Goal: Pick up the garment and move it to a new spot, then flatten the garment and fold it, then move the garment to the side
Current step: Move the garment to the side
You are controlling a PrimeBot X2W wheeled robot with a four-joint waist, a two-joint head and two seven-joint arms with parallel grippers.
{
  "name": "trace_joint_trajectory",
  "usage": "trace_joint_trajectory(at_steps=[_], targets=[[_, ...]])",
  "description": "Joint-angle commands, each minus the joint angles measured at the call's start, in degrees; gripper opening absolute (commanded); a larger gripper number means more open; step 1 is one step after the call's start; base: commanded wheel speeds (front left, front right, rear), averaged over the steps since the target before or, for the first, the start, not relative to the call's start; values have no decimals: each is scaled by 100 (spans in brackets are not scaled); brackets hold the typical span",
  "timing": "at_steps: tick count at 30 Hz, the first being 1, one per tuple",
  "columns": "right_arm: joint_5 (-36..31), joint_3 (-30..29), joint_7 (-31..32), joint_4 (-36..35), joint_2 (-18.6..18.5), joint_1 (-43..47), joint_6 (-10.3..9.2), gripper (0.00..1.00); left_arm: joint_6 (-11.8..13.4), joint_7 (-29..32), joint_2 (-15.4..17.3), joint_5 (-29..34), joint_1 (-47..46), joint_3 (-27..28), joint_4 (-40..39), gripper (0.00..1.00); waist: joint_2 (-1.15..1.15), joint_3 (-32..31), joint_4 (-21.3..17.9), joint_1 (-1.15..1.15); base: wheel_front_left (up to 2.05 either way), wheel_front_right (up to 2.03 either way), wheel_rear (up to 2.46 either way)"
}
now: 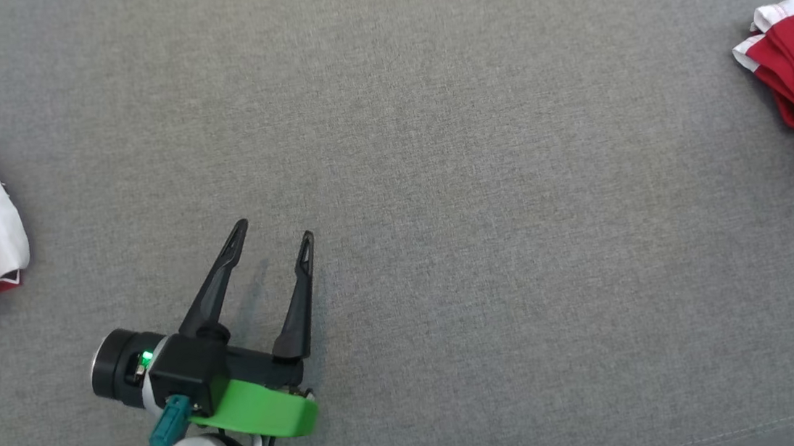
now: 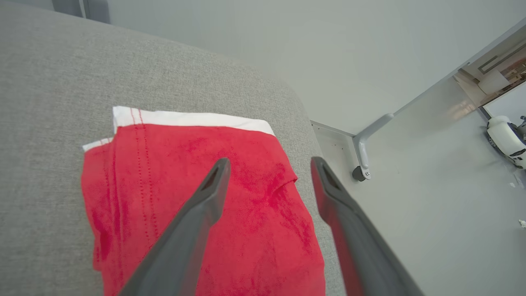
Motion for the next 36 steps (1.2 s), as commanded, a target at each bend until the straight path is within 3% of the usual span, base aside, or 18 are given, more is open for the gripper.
trace_joint_trajectory(at_steps=[1, 10, 21, 28, 36], targets=[[135, -135, -196, -197, 204, 323, -10, 100, 137, -56, -74, -152, 137, 159, 67, 100, 0, -674, 127, 0, 0, 0, 0], [543, -279, -733, -1306, 1217, 1496, -10, 100, 683, 98, -275, -694, 650, 753, 630, 100, 0, -1735, 256, 0, 0, 0, 0], [738, -49, -1120, -2063, 2113, 2492, -9, 100, 1004, 355, -165, -893, 907, 1051, 820, 100, 0, -2361, 373, 0, 0, 0, 0], [986, 122, -1175, -2333, 2622, 2990, -9, 100, 891, 302, 3, -864, 1020, 1007, 979, 100, 0, -2579, 473, 0, 0, 0, 0], [885, 839, -1282, -2434, 2817, 3452, -9, 100, 748, 99, 126, -835, 1193, 958, 1221, 100, 0, -2678, 486, 0, 0, 0, 0]])
